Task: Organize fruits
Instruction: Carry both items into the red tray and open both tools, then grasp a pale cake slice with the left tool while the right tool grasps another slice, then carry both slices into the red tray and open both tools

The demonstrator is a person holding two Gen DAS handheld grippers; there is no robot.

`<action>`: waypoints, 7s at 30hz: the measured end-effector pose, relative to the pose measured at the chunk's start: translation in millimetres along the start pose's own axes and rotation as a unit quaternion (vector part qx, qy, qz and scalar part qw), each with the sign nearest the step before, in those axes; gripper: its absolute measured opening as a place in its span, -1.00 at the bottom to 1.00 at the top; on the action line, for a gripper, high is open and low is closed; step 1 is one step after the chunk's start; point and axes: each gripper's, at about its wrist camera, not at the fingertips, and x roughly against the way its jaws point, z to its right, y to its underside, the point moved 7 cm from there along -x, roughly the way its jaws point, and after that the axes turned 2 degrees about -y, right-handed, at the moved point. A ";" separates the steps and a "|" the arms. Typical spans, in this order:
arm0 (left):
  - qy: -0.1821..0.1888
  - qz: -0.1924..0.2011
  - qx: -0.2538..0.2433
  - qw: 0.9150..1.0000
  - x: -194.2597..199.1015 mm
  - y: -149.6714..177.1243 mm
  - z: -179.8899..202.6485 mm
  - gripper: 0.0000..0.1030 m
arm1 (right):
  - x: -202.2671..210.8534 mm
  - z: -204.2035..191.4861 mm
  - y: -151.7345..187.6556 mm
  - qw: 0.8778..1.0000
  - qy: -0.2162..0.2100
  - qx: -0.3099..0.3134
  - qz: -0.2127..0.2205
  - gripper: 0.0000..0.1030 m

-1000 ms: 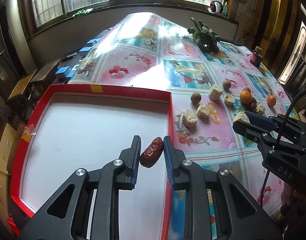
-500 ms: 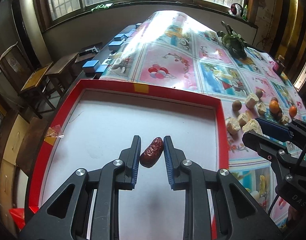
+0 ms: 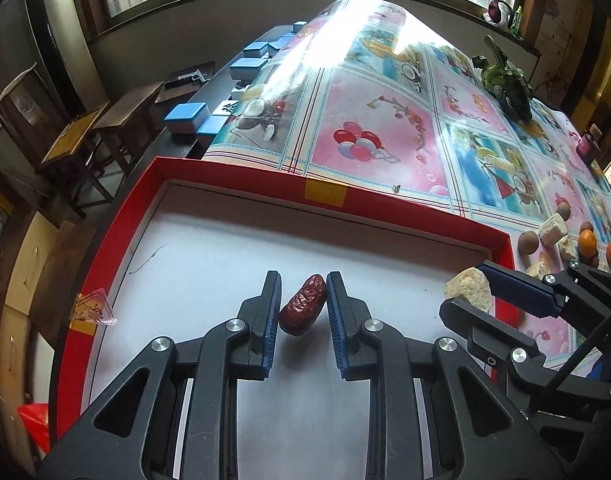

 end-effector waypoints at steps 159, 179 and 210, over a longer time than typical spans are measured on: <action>0.030 0.024 0.026 0.999 67.3 68.5 -19.6 -0.53 | 70.8 -35.1 42.7 0.998 -0.035 0.026 0.036 -0.54; -0.007 0.004 0.041 0.999 37.7 65.9 -32.2 -0.53 | -12.1 -50.2 38.6 0.997 -0.061 0.033 -0.034 -0.54; 0.069 0.028 -0.020 0.997 75.3 51.9 86.9 0.17 | 128.6 71.5 95.9 0.994 0.029 -0.088 0.066 -0.44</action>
